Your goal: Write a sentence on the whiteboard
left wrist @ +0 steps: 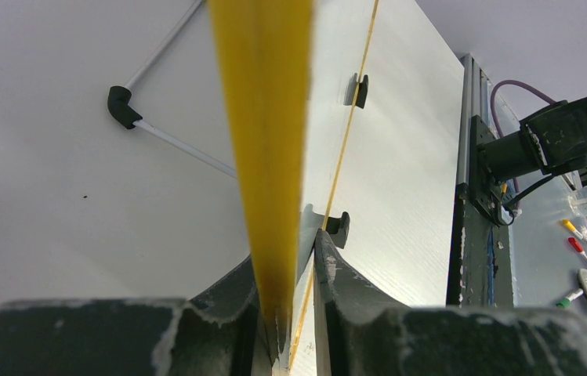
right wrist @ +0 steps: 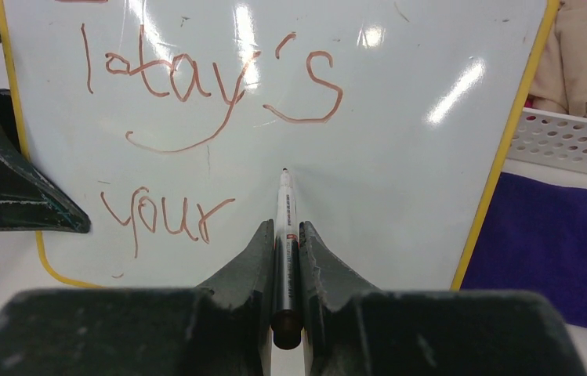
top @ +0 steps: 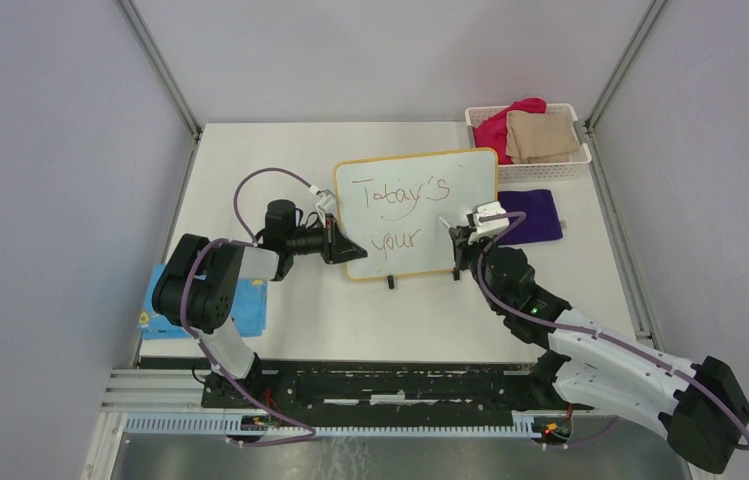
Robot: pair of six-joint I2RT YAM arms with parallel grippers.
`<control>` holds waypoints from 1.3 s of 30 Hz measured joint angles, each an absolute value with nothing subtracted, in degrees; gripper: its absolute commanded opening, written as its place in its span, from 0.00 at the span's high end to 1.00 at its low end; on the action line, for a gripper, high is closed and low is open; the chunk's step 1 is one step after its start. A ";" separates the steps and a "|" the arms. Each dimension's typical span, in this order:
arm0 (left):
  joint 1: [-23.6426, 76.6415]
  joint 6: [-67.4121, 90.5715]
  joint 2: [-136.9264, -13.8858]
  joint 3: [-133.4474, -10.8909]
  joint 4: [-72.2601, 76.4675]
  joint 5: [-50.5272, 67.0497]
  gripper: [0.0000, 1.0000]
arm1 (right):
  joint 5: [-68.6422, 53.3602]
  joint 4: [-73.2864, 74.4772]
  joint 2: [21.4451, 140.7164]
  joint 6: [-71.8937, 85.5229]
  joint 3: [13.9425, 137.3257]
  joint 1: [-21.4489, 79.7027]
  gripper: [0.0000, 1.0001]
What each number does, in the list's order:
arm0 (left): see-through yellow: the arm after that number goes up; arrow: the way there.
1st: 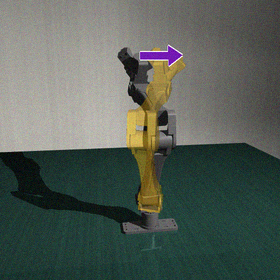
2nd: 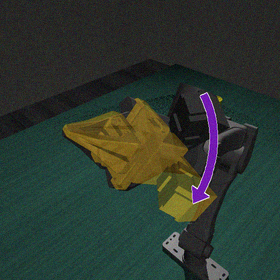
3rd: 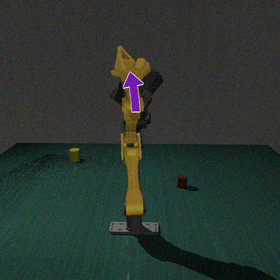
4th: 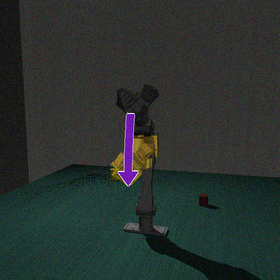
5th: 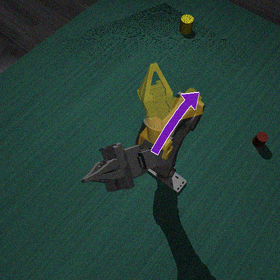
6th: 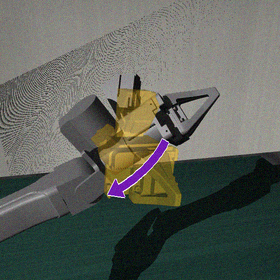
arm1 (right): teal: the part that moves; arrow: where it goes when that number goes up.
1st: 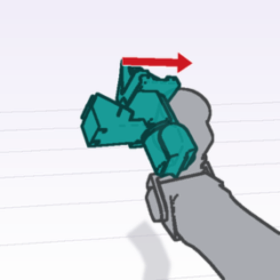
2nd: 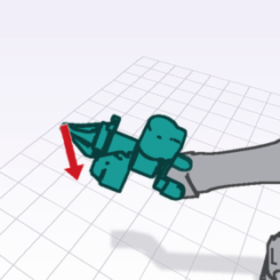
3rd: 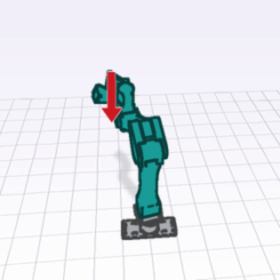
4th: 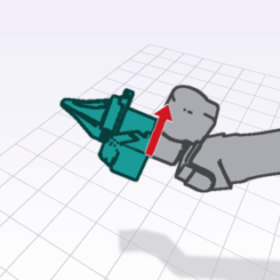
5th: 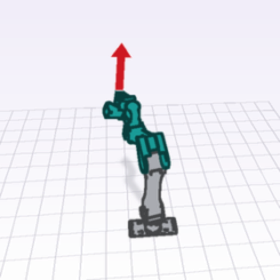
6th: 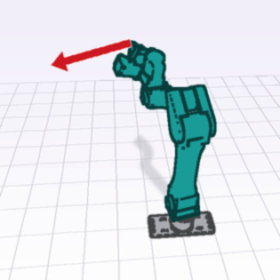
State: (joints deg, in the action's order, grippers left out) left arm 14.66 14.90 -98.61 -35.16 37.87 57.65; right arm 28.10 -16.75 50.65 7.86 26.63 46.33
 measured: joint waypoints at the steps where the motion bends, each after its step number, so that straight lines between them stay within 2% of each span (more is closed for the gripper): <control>1: 14.66 14.90 -98.61 -35.16 37.87 57.65 0.98 | 28.40 -16.91 51.11 7.70 27.16 46.33 1.00; 19: 14.66 14.90 -98.63 -35.20 37.87 57.69 0.98 | 30.92 -16.62 54.89 7.70 28.86 46.00 1.00; 39: 14.66 14.90 -98.63 -35.20 37.80 57.67 0.98 | 27.88 -17.34 48.64 12.01 19.86 46.02 1.00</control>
